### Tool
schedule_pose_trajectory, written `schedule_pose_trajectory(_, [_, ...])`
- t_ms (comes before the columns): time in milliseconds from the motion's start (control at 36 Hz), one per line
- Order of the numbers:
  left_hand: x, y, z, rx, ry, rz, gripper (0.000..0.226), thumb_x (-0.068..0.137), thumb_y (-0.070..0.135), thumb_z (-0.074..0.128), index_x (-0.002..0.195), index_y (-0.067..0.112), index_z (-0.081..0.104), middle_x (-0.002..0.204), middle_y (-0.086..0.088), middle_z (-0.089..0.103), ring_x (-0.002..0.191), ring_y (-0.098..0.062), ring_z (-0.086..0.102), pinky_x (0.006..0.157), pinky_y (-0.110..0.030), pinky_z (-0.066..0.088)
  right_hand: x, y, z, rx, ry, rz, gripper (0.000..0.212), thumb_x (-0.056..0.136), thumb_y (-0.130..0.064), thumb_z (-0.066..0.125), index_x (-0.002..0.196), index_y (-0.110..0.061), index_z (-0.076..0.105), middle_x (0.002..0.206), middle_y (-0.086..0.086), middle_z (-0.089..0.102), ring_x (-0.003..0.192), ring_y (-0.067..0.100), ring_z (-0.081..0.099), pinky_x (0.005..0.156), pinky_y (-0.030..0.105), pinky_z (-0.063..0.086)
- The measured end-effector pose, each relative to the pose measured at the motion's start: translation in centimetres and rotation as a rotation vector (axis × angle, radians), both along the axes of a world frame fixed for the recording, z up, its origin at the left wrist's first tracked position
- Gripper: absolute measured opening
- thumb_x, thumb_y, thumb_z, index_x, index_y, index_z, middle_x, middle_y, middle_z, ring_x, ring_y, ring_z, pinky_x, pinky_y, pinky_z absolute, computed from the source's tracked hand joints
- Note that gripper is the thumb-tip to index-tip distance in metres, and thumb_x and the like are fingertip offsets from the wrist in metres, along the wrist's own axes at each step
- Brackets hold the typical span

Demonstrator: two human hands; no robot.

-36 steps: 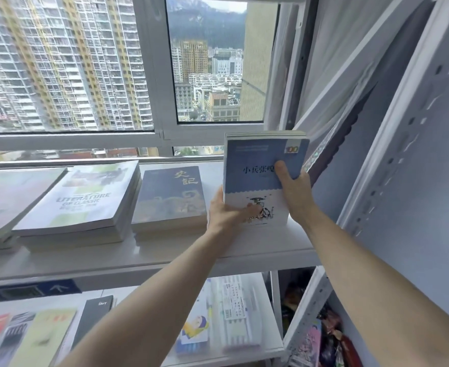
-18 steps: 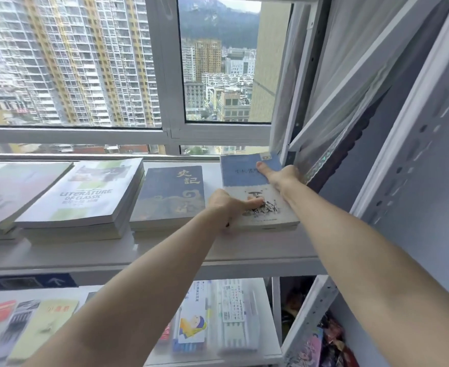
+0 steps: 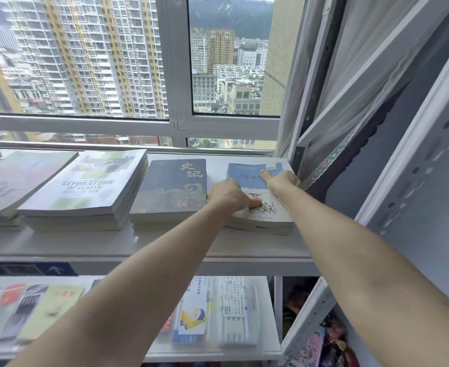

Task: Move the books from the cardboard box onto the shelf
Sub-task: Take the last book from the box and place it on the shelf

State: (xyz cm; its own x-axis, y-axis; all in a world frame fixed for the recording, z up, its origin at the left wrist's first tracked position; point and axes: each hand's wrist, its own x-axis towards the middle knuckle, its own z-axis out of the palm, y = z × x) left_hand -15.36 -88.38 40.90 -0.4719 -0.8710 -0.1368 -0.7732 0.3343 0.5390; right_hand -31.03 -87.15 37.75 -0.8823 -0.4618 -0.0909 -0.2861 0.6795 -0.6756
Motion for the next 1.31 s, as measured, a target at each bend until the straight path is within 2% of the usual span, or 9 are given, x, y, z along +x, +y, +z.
schedule_pose_trajectory(56, [-0.2,-0.2,-0.1,-0.012,-0.008,0.005,0.055,0.074,0.062,0.074,0.071,0.017,0.043,0.072,0.002,0.051,0.08,-0.019,0.054,0.065,-0.027,0.04,0.1,-0.1,0.2,0.007,0.001,0.003,0.071,0.089,-0.062,0.058,0.126,-0.002,0.057,0.114,0.014,0.059,0.093,0.031,0.057,0.075,0.034,0.042])
schedule_pose_trajectory(167, [-0.3,-0.3,-0.1,-0.051,-0.043,0.006,0.056,0.071,0.064,0.076,0.081,0.015,0.049,0.075,0.001,0.052,0.08,-0.02,0.055,0.065,-0.028,0.042,0.1,-0.1,0.6,0.076,-0.026,-0.004,0.067,0.095,-0.056,0.049,0.138,-0.004,0.049,0.138,0.018,0.051,0.12,0.034,0.054,0.089,0.034,0.048])
schedule_pose_trajectory(333, [-0.3,0.0,0.0,-0.066,-0.043,0.012,0.057,0.07,0.062,0.078,0.074,0.017,0.043,0.074,0.001,0.05,0.078,-0.02,0.054,0.062,-0.028,0.041,0.1,0.2,0.2,0.009,-0.113,0.006,0.05,0.099,-0.031,0.05,0.138,-0.001,0.051,0.139,0.02,0.051,0.123,0.036,0.054,0.102,0.04,0.049])
schedule_pose_trajectory(417, [-0.2,0.3,0.0,-0.058,-0.027,0.014,0.056,0.071,0.06,0.078,0.071,0.017,0.042,0.071,0.001,0.049,0.076,-0.019,0.053,0.061,-0.028,0.041,0.3,0.2,0.0,0.032,-0.078,-0.025,0.047,0.1,-0.029,0.051,0.137,0.0,0.052,0.141,0.021,0.049,0.125,0.036,0.051,0.103,0.039,0.047])
schedule_pose_trajectory(583, [-0.2,0.6,-0.1,-0.048,-0.003,0.02,0.055,0.074,0.058,0.077,0.07,0.016,0.043,0.07,0.001,0.049,0.067,-0.016,0.05,0.051,-0.026,0.034,0.4,0.2,0.2,0.033,-0.046,-0.032,0.046,0.1,-0.034,0.051,0.133,-0.003,0.056,0.137,0.02,0.053,0.122,0.036,0.051,0.103,0.04,0.046])
schedule_pose_trajectory(694, [-0.3,0.5,0.0,-0.053,0.003,0.031,0.054,0.075,0.058,0.076,0.073,0.015,0.043,0.078,0.0,0.052,0.077,-0.019,0.053,0.06,-0.027,0.04,0.3,-0.3,0.2,0.023,-0.05,-0.019,0.046,0.1,-0.038,0.051,0.13,-0.004,0.058,0.134,0.019,0.055,0.12,0.036,0.053,0.103,0.042,0.046])
schedule_pose_trajectory(861, [-0.1,0.7,0.1,-0.069,0.028,0.069,0.056,0.073,0.061,0.076,0.07,0.016,0.043,0.07,0.002,0.049,0.07,-0.017,0.051,0.048,-0.026,0.033,0.2,-0.1,-0.1,0.1,0.087,0.022,0.05,0.1,-0.049,0.047,0.126,-0.01,0.06,0.127,0.016,0.06,0.116,0.036,0.055,0.084,0.036,0.046])
schedule_pose_trajectory(1056, [0.1,0.9,-0.3,-0.066,0.016,0.072,0.054,0.074,0.061,0.075,0.084,0.015,0.049,0.082,0.0,0.055,0.079,-0.021,0.055,0.062,-0.029,0.042,0.2,0.0,-0.2,0.144,0.108,0.056,0.052,0.1,-0.052,0.045,0.126,-0.01,0.058,0.126,0.017,0.06,0.115,0.037,0.055,0.077,0.036,0.042])
schedule_pose_trajectory(1306, [0.2,1.2,0.1,-0.105,-0.029,0.014,0.052,0.08,0.06,0.069,0.07,0.016,0.044,0.071,0.001,0.048,0.079,-0.021,0.053,0.063,-0.029,0.04,0.4,0.3,0.3,0.166,0.087,0.059,0.054,0.099,-0.054,0.043,0.125,-0.009,0.059,0.123,0.015,0.063,0.111,0.036,0.059,0.076,0.034,0.043])
